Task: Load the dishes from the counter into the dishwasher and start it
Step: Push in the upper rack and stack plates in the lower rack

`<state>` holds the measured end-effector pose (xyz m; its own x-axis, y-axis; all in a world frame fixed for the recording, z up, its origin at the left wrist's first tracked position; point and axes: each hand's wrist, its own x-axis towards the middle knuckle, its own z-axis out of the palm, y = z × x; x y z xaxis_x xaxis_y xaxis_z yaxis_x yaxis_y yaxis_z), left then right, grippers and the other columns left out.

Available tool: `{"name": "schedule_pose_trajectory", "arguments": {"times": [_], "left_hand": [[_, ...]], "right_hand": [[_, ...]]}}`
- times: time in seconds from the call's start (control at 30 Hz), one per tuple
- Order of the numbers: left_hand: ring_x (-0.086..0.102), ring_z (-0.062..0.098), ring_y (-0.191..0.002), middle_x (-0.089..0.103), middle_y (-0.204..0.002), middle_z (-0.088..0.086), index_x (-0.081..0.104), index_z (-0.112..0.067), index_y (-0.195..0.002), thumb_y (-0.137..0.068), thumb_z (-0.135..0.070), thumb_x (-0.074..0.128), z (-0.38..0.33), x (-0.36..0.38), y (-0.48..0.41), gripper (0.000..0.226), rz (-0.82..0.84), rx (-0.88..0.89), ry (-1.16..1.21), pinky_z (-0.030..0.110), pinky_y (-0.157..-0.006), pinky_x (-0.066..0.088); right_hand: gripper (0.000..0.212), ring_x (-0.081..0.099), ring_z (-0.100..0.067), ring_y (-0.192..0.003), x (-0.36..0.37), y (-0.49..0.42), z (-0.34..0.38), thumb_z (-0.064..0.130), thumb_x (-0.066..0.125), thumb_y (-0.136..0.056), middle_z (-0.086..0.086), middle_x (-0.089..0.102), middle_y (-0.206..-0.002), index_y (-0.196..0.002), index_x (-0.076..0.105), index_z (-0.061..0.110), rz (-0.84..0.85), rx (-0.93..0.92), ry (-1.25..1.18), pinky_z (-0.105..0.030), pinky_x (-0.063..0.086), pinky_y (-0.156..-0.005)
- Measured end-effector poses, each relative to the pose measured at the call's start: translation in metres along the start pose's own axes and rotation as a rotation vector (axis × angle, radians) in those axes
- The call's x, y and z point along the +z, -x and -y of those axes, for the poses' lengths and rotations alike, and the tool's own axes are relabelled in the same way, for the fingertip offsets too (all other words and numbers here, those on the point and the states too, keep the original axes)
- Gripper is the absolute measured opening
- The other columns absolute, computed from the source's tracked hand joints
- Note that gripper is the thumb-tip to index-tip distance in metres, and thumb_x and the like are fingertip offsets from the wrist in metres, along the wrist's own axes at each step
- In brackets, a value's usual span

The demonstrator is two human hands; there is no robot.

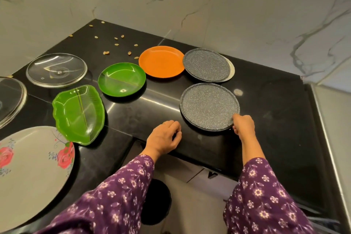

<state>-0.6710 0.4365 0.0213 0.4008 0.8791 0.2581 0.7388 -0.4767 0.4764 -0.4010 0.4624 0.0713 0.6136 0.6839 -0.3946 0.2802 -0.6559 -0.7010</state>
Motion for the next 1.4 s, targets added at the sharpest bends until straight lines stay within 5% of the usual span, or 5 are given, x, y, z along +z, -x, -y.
{"name": "schedule_pose_trajectory", "arguments": {"times": [0.37, 0.67, 1.0, 1.27, 1.4], "left_hand": [[0.056, 0.025, -0.070, 0.054, -0.075, -0.003, 0.053, -0.015, -0.078, -0.083, -0.041, 0.042, -0.004, -0.004, 0.000, 0.028, -0.009, 0.041, -0.010, 0.032, -0.059, 0.043], [0.059, 0.031, -0.065, 0.061, -0.070, 0.004, 0.059, -0.015, -0.078, -0.082, -0.035, 0.052, -0.120, 0.038, -0.027, 0.022, 0.004, 0.034, 0.045, 0.033, -0.058, 0.041], [0.058, 0.016, -0.082, 0.059, -0.092, -0.004, 0.058, -0.017, -0.102, -0.088, -0.035, 0.051, -0.426, 0.181, -0.006, 0.023, 0.347, 0.740, 0.298, 0.032, -0.070, 0.049], [0.051, 0.031, -0.119, 0.051, -0.134, 0.012, 0.055, -0.013, -0.119, -0.083, -0.038, 0.059, -0.510, 0.271, -0.002, 0.044, 0.491, 1.224, -0.053, 0.039, -0.100, 0.038], [0.044, 0.028, -0.126, 0.046, -0.138, 0.014, 0.050, -0.009, -0.126, -0.082, -0.028, 0.058, -0.509, 0.296, -0.002, 0.049, 0.608, 1.224, 0.039, 0.036, -0.110, 0.030]], "right_hand": [[0.023, 0.033, -0.005, -0.056, -0.137, 0.071, -0.091, 0.017, 0.051, -0.091, 0.006, 0.039, -0.067, -0.072, 0.037, 0.020, -0.347, -0.410, -0.330, -0.022, 0.032, -0.053], [0.019, 0.039, -0.012, -0.069, -0.318, 0.133, -0.244, 0.035, 0.062, -0.080, 0.005, 0.042, -0.073, -0.072, 0.046, 0.029, -0.672, -0.288, -0.547, -0.034, 0.035, -0.062], [0.013, 0.047, -0.023, -0.067, -0.426, 0.195, -0.396, 0.012, 0.055, -0.092, -0.018, 0.051, -0.078, -0.084, 0.045, 0.014, -0.429, -0.210, -0.019, -0.037, 0.041, -0.062], [0.011, 0.047, -0.006, -0.058, -0.360, 0.123, -0.509, 0.010, 0.054, -0.089, 0.004, 0.048, -0.067, -0.086, 0.043, 0.012, -0.184, -0.107, 0.250, -0.012, 0.034, -0.048], [0.014, 0.058, -0.027, -0.069, -0.315, 0.070, -0.560, 0.009, 0.055, -0.086, -0.011, 0.058, -0.082, -0.096, 0.046, 0.005, -0.061, -0.044, 0.309, -0.032, 0.043, -0.056]]}}
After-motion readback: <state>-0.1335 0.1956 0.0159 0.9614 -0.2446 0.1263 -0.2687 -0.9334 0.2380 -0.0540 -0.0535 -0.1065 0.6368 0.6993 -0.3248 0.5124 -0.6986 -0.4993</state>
